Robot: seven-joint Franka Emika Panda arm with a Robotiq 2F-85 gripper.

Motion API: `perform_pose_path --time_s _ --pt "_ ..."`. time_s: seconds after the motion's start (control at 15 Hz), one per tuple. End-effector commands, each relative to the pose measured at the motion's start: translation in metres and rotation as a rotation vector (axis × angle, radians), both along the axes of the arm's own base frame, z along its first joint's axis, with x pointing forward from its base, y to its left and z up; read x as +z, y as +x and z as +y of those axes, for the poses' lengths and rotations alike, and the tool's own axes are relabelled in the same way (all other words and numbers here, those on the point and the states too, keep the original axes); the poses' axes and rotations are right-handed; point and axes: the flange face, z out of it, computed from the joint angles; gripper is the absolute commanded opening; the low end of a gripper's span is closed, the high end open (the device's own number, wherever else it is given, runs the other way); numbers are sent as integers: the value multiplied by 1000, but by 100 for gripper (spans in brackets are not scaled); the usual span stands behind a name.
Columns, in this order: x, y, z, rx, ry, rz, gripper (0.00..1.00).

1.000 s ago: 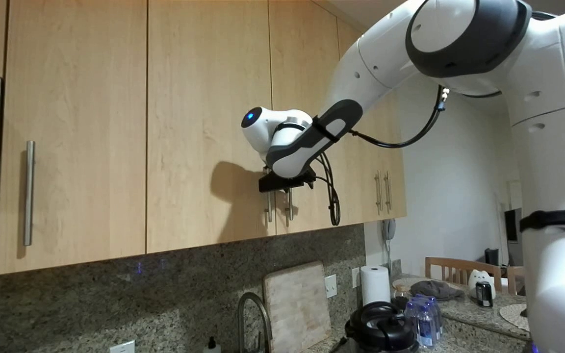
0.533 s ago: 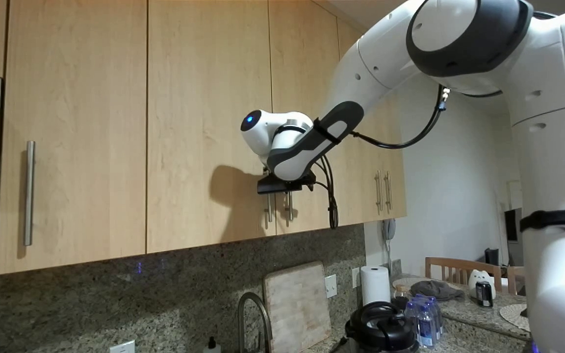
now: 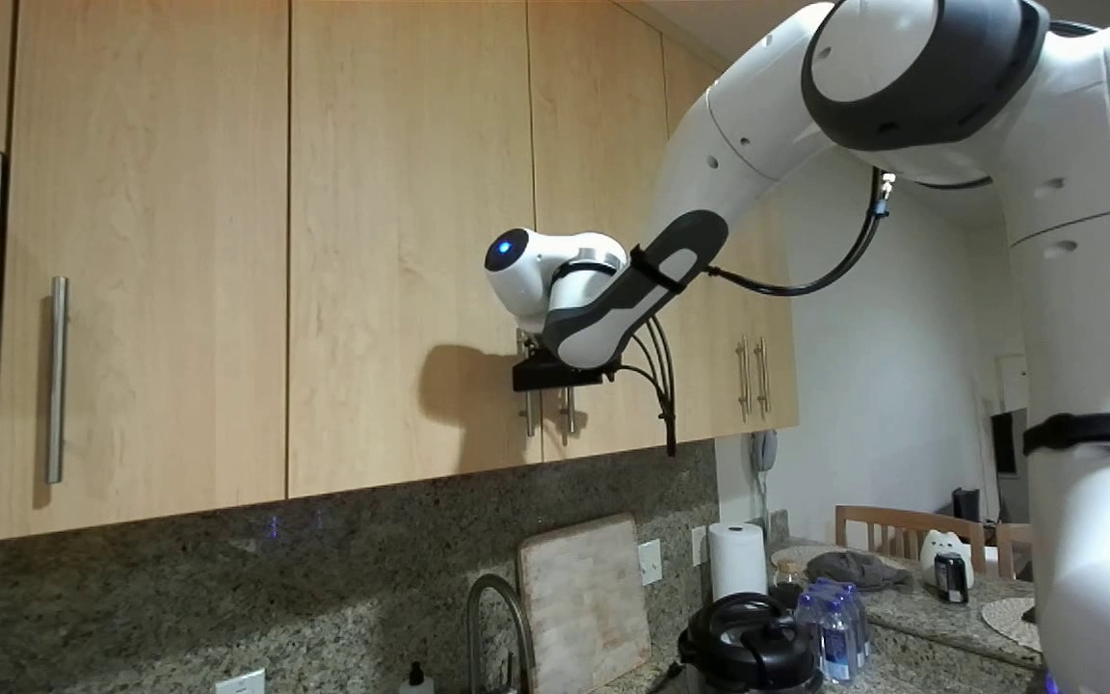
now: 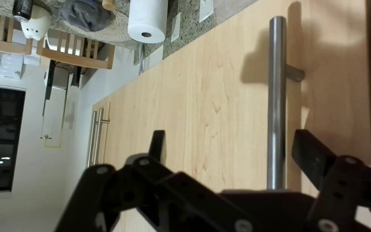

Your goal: Open the right upper cabinet door

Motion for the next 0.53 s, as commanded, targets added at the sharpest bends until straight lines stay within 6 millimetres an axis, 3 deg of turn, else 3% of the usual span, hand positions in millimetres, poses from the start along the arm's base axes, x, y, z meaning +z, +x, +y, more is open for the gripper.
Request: perform_pose_path --time_s 0.0,0.47 --pt "2 -11 7 48 -42 -28 100" --pt "-5 -6 -6 -42 -75 48 100"
